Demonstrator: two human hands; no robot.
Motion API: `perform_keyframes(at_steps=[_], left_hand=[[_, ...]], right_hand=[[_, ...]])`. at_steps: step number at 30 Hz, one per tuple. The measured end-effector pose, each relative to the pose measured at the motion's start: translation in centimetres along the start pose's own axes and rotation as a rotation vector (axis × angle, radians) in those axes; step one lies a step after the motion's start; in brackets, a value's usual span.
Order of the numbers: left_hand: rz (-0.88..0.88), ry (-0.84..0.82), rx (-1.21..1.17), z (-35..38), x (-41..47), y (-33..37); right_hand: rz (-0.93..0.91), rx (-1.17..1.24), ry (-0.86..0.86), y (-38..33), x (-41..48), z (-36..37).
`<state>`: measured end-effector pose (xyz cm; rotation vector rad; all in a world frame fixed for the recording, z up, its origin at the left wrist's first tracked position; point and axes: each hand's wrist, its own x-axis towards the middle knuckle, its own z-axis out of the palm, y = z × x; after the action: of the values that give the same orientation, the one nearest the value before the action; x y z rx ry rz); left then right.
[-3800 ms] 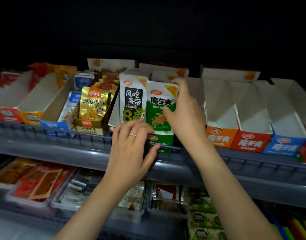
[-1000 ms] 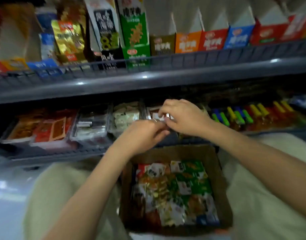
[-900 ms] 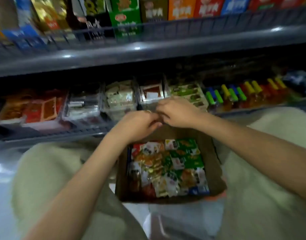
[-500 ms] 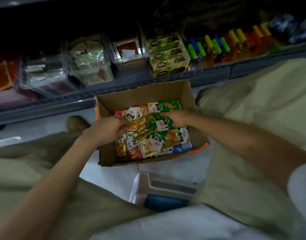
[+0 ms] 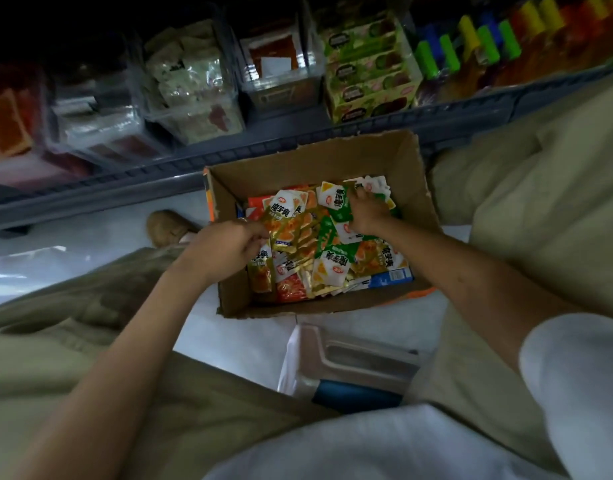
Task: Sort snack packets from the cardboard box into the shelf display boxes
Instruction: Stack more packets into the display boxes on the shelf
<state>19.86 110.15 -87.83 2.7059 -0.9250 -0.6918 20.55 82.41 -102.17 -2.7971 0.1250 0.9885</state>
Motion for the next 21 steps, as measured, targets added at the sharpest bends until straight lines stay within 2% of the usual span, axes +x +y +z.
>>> perform_keyframes(at_steps=[3, 7, 9, 11, 13, 15, 18, 21], left_hand=[[0.012, -0.026, 0.002, 0.4, -0.1, -0.3], [0.023, -0.006, -0.014, 0.6, 0.0, -0.3], [-0.006, -0.011, -0.049, 0.6, 0.1, -0.4], [-0.041, -0.040, -0.066, 0.7, 0.1, -0.3], [-0.069, -0.062, -0.087, 0.9, 0.1, -0.1], [-0.108, -0.068, -0.163, 1.3, 0.2, -0.1], [-0.194, -0.104, -0.453, 1.7, 0.5, -0.4], [-0.291, -0.038, -0.753, 1.7, 0.6, 0.2]], right_hand=[[-0.017, -0.062, -0.010, -0.4, -0.5, 0.5], [-0.136, -0.191, 0.129, -1.3, -1.3, 1.5], [-0.193, -0.186, 0.184, -2.3, -1.9, 1.1], [-0.149, -0.119, 0.233, -4.1, -2.4, 0.1], [-0.035, 0.069, 0.226, -6.4, -2.7, -1.3], [0.009, 0.374, 0.120, -8.7, -2.7, -2.9], [-0.030, 0.892, -0.093, -11.2, -3.1, -5.3], [-0.167, 1.119, -0.313, -12.9, -4.2, -6.8]])
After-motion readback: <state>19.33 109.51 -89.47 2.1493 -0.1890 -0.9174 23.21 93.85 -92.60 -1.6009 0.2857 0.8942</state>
